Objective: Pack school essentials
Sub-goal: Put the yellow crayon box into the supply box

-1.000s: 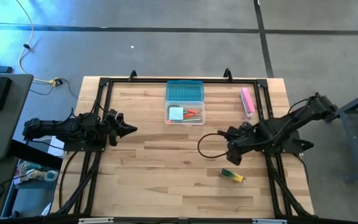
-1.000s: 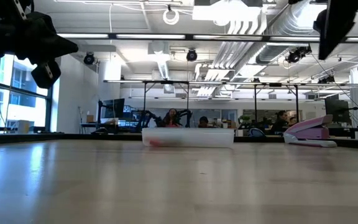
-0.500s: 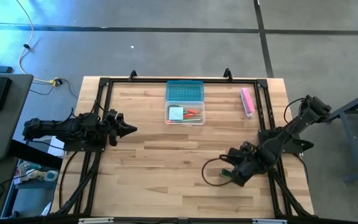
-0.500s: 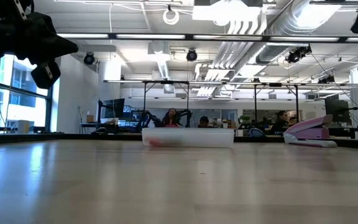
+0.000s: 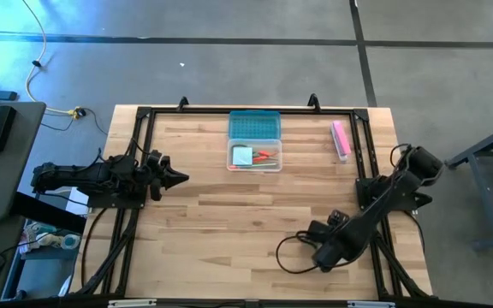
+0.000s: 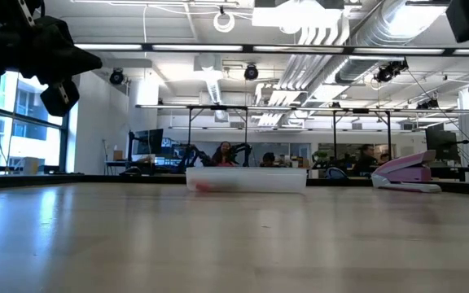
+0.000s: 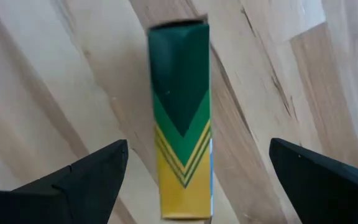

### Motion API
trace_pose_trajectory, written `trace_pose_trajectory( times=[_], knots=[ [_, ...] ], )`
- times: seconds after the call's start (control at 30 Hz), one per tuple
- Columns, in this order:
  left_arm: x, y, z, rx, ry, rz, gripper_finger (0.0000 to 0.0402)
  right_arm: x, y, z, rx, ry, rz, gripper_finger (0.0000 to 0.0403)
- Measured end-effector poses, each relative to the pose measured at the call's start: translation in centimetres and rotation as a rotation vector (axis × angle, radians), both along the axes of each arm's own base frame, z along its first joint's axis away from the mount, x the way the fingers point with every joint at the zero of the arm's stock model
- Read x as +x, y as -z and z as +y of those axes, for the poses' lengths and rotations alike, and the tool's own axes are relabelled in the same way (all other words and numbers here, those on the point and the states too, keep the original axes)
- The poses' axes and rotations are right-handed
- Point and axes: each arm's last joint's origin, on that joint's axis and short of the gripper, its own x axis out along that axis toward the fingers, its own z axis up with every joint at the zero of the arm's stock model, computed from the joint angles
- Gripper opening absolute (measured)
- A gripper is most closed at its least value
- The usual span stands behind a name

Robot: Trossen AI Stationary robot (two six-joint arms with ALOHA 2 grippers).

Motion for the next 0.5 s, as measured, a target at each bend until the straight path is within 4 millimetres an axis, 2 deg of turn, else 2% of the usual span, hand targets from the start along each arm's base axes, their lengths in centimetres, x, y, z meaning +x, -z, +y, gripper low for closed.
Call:
trace_pose_trajectory(
  times=[0.2,0.5],
  knots=[
    [0.0,0.0,0.0,0.000,0.000,0.000,0.0005,0.1,1.5,1.1,0.017,0.015,0.037,0.0358],
    [0.0,0.0,0.0,0.015,0.007,0.002,0.0005,0.3,1.6,1.5,0.051,0.071,0.015,0.0258]
  ],
)
